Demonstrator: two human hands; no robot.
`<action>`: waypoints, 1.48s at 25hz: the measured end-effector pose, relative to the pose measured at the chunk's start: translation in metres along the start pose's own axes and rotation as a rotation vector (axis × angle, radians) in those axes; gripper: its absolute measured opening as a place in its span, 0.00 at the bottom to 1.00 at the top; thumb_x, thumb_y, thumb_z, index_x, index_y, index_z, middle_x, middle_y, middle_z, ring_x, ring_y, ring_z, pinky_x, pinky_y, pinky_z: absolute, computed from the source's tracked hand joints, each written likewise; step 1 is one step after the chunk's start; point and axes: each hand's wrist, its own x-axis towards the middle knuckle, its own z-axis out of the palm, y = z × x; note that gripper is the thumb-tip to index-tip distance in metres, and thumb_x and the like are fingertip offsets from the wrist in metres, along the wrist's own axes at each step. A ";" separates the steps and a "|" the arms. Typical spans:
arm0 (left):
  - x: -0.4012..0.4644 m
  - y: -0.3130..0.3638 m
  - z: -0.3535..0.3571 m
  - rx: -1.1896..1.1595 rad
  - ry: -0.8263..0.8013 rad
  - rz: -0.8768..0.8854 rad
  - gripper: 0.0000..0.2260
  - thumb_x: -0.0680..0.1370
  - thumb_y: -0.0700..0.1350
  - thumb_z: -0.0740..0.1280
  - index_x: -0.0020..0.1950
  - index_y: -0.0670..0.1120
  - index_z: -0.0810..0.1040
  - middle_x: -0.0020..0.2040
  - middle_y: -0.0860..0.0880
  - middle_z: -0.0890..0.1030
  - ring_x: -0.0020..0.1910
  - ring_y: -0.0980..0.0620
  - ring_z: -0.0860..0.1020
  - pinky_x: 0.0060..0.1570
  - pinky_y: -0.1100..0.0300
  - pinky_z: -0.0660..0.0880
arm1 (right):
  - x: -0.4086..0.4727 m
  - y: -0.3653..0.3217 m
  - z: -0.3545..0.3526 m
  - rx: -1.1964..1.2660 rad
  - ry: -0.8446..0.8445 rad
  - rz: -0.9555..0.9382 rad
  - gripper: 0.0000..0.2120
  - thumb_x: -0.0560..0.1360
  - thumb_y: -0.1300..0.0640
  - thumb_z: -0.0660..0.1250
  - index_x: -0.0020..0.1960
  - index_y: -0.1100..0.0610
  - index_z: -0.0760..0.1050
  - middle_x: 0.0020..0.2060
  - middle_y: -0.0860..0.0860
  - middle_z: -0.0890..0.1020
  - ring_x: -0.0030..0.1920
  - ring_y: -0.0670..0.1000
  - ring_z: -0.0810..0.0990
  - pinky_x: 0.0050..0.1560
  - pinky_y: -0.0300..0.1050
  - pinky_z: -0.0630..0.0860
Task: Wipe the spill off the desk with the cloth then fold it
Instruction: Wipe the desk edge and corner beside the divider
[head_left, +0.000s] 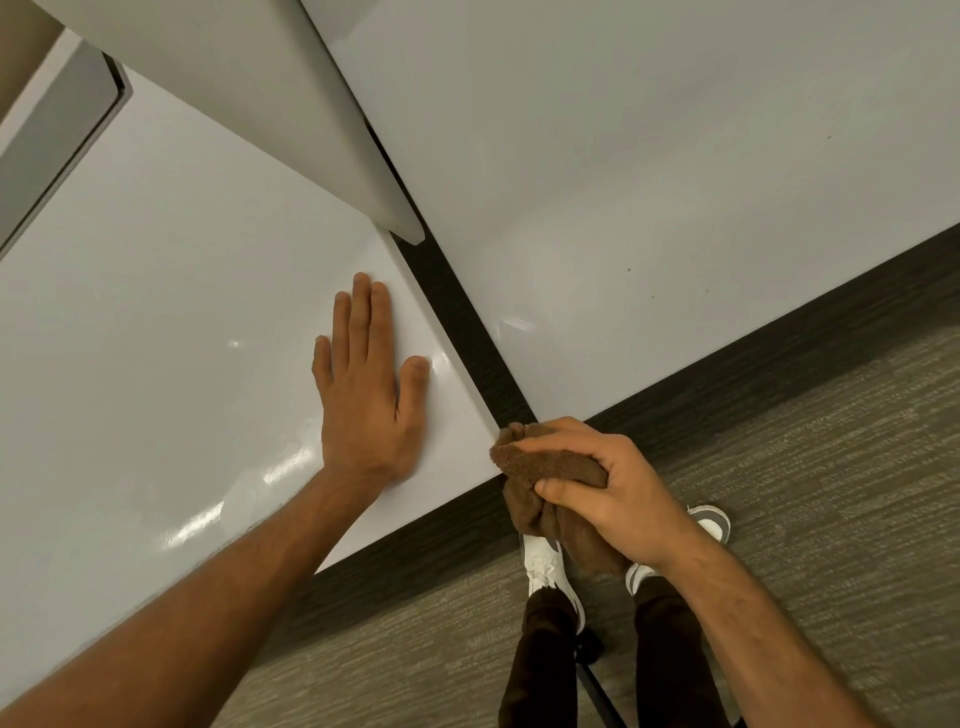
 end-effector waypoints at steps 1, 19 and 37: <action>0.000 0.000 0.000 0.000 0.001 0.001 0.32 0.85 0.56 0.51 0.87 0.48 0.46 0.87 0.50 0.45 0.86 0.50 0.42 0.83 0.42 0.42 | 0.005 -0.003 0.000 -0.013 0.011 0.001 0.19 0.75 0.66 0.70 0.60 0.46 0.83 0.59 0.41 0.82 0.61 0.44 0.81 0.61 0.34 0.75; 0.001 -0.003 -0.001 -0.026 -0.012 0.013 0.31 0.85 0.56 0.48 0.87 0.47 0.46 0.87 0.49 0.44 0.86 0.51 0.41 0.83 0.42 0.41 | 0.171 -0.090 0.035 -0.063 -0.006 -0.029 0.22 0.86 0.44 0.51 0.78 0.44 0.65 0.76 0.53 0.69 0.68 0.50 0.71 0.78 0.55 0.65; 0.000 -0.004 0.001 0.028 -0.018 0.034 0.31 0.85 0.55 0.46 0.86 0.47 0.44 0.87 0.48 0.43 0.86 0.47 0.41 0.83 0.40 0.41 | 0.033 -0.008 0.072 -0.571 0.455 -0.271 0.21 0.79 0.53 0.64 0.71 0.42 0.73 0.76 0.47 0.64 0.71 0.49 0.69 0.66 0.52 0.79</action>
